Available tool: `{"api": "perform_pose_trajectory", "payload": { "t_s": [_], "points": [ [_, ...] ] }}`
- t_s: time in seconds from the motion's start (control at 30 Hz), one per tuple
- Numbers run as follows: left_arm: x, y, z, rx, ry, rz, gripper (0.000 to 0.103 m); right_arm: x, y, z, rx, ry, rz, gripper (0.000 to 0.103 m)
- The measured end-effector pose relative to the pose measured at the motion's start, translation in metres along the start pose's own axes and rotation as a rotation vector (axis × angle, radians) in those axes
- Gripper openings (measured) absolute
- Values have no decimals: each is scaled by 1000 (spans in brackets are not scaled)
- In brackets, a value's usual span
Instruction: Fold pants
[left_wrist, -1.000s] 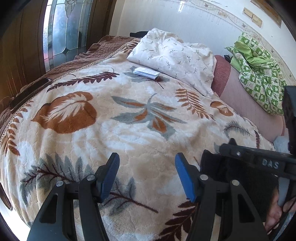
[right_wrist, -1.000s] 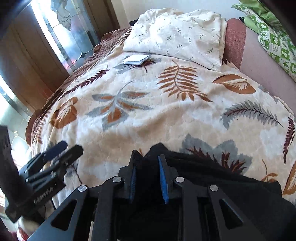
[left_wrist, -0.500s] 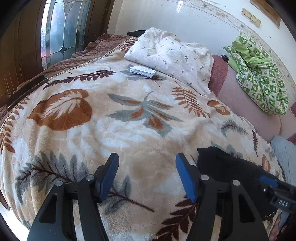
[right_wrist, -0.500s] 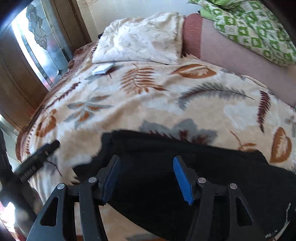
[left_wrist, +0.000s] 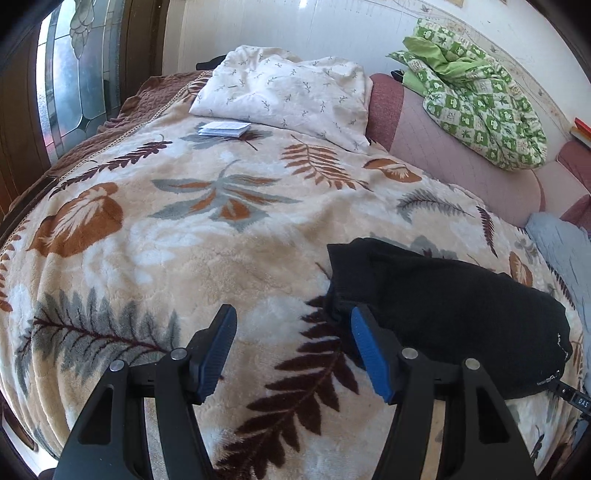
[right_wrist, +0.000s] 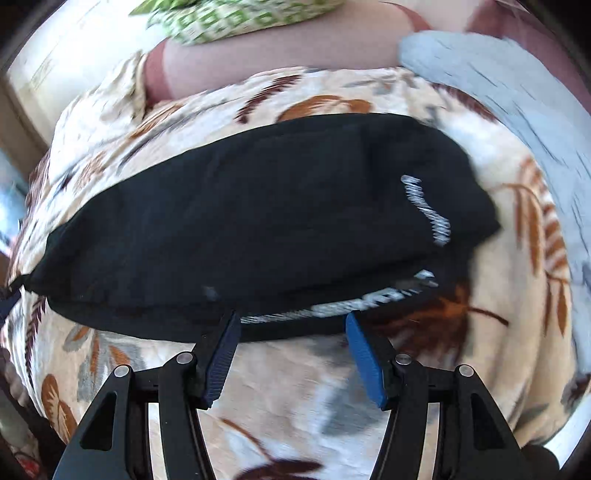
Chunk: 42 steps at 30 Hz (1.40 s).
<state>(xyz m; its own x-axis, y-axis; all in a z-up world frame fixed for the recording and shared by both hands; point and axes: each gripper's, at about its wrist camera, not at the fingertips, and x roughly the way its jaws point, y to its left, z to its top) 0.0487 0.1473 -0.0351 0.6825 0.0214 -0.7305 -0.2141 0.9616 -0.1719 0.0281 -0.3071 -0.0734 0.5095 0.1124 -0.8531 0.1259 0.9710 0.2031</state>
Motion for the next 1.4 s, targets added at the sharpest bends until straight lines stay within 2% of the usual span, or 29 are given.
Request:
{"api": "perform_pose_trajectory", "payload": {
  "t_s": [0.1,0.2,0.27,0.37,0.43,0.53,0.67,0.77,0.87,0.93,1.1,1.23,1.33,1.4],
  "points": [
    [3,1,0,-44,36,-29,64,-8,-6,-1,11,-32,16,65],
    [9,6,1,-115,74,-51,64,-10,5,-4,-11,-49,48,66],
    [13,8,5,-146,81,-30,64,-8,21,-2,-60,-59,57,66],
    [20,9,13,-160,81,7,64,-3,41,-1,-123,-84,9,66],
    [26,11,17,-167,96,31,64,5,43,4,-121,-85,-14,66],
    [21,14,18,-169,105,13,64,5,23,17,-52,-112,7,66],
    [-3,13,14,-152,97,8,64,-28,-53,38,197,-217,72,66],
    [-22,9,8,-135,80,12,65,-41,-102,37,328,-226,107,66],
    [-32,-3,0,-116,79,-10,68,-46,-125,33,377,-216,143,62],
    [-34,-14,-4,-90,93,-31,68,-42,-128,31,381,-192,170,58],
    [-39,-40,-12,-29,105,-44,68,-17,-124,34,376,-149,160,57],
    [-40,-48,-18,-19,127,-56,68,9,-121,40,399,-99,159,57],
    [-40,-51,-20,-12,134,-42,68,17,-123,44,430,-102,160,55],
    [-41,-52,-20,-11,135,-37,68,16,-127,45,449,-113,140,36]
  ]
}}
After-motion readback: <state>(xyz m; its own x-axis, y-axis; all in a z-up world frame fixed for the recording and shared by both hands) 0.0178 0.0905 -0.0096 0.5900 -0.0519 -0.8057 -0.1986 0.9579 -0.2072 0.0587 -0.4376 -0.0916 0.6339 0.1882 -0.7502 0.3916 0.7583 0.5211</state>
